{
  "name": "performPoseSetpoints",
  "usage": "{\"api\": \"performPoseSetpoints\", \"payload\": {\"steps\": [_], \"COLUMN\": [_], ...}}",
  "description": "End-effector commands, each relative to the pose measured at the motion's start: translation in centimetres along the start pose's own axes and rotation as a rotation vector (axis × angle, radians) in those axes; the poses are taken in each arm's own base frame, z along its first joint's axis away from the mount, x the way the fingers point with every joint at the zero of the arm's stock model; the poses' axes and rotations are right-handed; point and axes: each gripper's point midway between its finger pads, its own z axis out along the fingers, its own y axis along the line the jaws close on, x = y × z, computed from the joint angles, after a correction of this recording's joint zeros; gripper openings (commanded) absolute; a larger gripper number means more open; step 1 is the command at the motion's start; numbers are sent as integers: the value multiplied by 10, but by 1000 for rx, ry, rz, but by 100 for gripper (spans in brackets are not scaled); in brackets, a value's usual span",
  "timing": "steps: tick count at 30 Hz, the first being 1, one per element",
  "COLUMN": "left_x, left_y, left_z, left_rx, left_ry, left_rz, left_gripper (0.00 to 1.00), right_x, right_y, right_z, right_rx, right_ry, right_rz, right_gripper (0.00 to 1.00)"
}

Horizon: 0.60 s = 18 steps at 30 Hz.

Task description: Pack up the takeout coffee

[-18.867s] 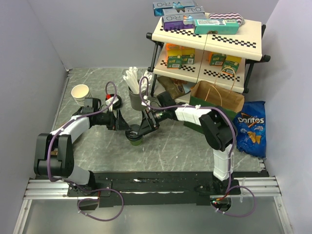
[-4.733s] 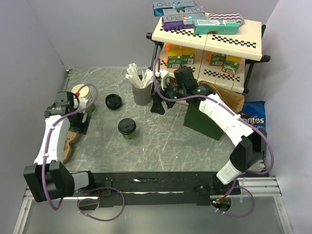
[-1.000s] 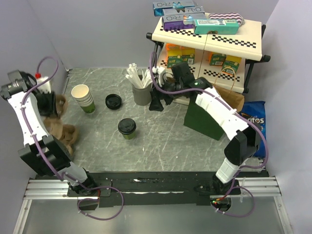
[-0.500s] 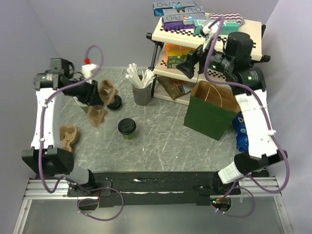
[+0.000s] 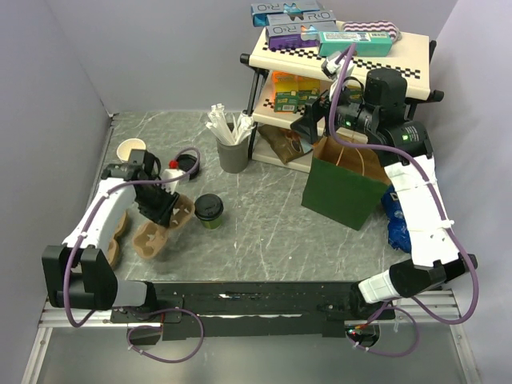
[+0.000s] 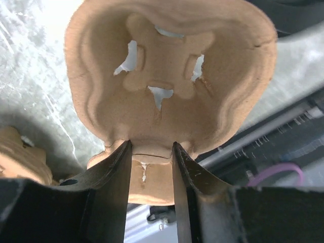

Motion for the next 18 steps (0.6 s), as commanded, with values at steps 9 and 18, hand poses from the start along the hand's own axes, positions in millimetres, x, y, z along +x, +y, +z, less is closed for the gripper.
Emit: {"api": "performPoseSetpoints", "payload": {"steps": [9, 18], "left_x": [-18, -16], "left_y": [42, 38], "left_z": [45, 30], "left_rx": [-212, -218], "left_ry": [-179, -263], "left_rz": [-88, -94], "left_gripper": [22, 72], "right_x": [-2, 5], "right_y": [1, 2], "right_z": [7, 9], "right_rx": [-21, -29], "right_ry": [-13, -2], "right_rz": [44, 52], "right_gripper": [93, 93]}}
